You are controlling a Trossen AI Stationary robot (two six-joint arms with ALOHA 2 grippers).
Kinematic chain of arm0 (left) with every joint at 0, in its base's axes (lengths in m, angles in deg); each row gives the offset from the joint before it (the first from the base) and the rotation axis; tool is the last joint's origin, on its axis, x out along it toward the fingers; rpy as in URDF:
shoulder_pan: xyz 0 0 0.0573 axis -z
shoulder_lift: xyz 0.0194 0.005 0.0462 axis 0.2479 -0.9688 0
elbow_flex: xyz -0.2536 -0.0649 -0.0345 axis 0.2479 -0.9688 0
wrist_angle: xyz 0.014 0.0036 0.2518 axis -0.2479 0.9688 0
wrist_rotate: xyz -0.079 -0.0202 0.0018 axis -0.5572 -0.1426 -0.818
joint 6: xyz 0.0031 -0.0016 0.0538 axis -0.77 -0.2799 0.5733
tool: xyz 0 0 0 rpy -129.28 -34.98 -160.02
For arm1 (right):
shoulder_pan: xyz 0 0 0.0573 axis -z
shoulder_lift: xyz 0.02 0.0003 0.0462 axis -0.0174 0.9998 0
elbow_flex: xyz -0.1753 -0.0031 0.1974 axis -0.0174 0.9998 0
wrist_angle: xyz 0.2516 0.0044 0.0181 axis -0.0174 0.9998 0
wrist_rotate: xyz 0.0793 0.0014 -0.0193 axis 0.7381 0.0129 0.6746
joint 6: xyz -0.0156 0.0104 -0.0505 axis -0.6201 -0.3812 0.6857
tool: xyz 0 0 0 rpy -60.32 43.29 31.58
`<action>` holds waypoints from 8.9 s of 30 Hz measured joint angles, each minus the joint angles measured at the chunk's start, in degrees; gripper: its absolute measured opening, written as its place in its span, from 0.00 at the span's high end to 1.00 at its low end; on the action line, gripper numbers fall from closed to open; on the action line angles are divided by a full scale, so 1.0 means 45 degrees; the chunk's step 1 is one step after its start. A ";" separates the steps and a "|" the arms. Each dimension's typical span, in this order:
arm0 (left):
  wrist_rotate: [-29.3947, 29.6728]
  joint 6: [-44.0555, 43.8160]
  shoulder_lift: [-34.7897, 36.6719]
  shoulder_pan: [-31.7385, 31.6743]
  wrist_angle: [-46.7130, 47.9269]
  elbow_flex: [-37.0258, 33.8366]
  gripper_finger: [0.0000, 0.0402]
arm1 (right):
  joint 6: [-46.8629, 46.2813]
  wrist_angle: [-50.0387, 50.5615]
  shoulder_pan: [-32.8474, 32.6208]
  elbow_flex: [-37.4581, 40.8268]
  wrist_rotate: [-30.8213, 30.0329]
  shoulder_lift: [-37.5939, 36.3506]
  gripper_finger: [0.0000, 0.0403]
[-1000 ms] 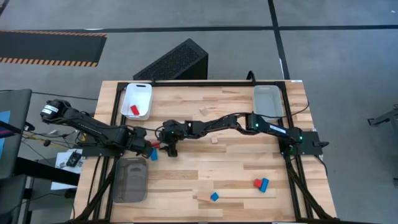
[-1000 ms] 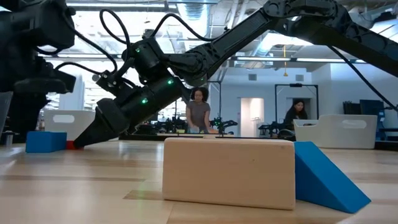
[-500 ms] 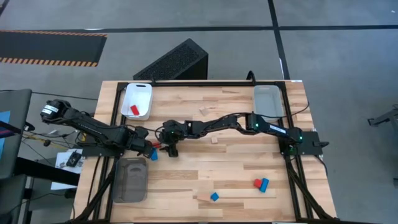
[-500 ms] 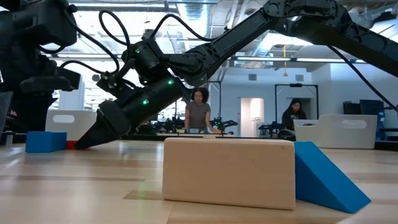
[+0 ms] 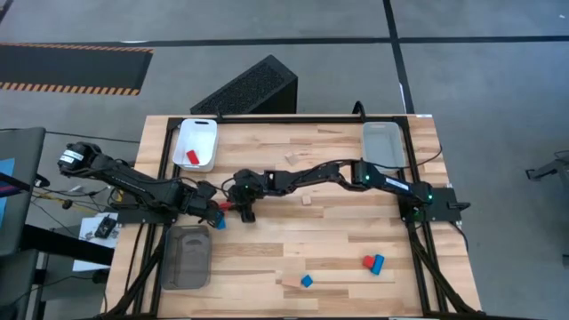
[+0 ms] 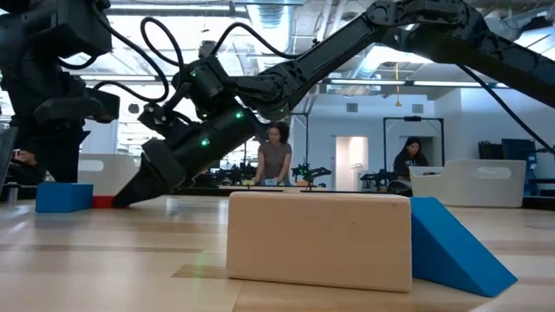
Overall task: Sort & place blocks by color
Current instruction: Put the top red block into the white bin, then put the red block into the white bin
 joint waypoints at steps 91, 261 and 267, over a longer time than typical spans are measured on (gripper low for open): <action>0.4426 0.5499 0.0050 0.0196 0.0549 0.1810 0.77 | 0.0901 0.3463 0.0664 0.0000 -0.0096 -0.2839 0.58; 0.1891 1.5854 -0.2420 0.2327 -2.1029 -0.2459 0.62 | -1.7587 1.1982 -0.8805 1.1469 -0.4728 -1.1871 0.57; 0.1807 1.5840 -0.3304 0.2331 -2.1909 -0.2163 0.61 | -1.7673 1.2994 -0.9165 1.1084 -0.2369 -1.1876 0.41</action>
